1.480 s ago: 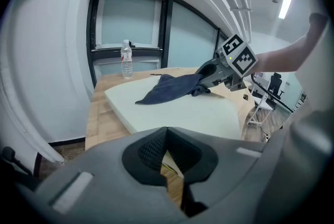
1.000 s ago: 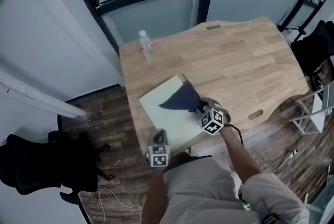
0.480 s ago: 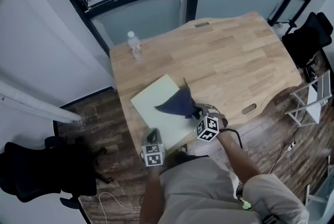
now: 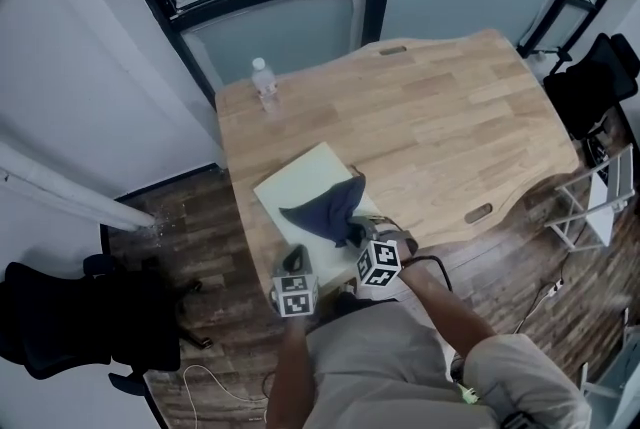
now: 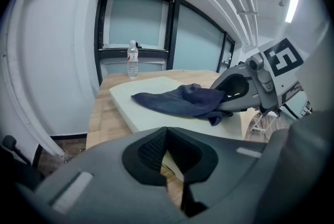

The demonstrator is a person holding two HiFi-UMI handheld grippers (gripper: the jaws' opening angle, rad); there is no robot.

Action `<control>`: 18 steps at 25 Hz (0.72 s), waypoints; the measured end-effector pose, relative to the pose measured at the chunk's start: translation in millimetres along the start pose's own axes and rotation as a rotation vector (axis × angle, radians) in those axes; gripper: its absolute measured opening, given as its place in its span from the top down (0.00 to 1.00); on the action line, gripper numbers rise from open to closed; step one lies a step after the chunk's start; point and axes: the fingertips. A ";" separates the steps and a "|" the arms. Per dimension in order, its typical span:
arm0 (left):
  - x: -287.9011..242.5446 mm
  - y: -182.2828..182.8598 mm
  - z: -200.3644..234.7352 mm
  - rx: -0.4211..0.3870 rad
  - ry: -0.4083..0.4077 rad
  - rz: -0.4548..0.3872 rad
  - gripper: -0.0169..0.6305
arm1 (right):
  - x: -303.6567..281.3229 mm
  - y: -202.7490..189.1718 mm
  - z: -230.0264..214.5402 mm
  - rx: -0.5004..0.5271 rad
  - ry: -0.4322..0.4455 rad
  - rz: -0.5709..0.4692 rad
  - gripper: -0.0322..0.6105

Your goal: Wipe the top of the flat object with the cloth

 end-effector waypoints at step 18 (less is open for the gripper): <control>23.6 -43.8 16.9 0.128 0.001 0.017 0.96 | 2.3 42.2 43.2 0.111 0.101 -0.050 0.81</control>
Point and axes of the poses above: the fingertips, and each gripper's own axes: x backward along the fingers, z to its left, y out of its top, and after that the axes turned 12 degrees about z, right-handed
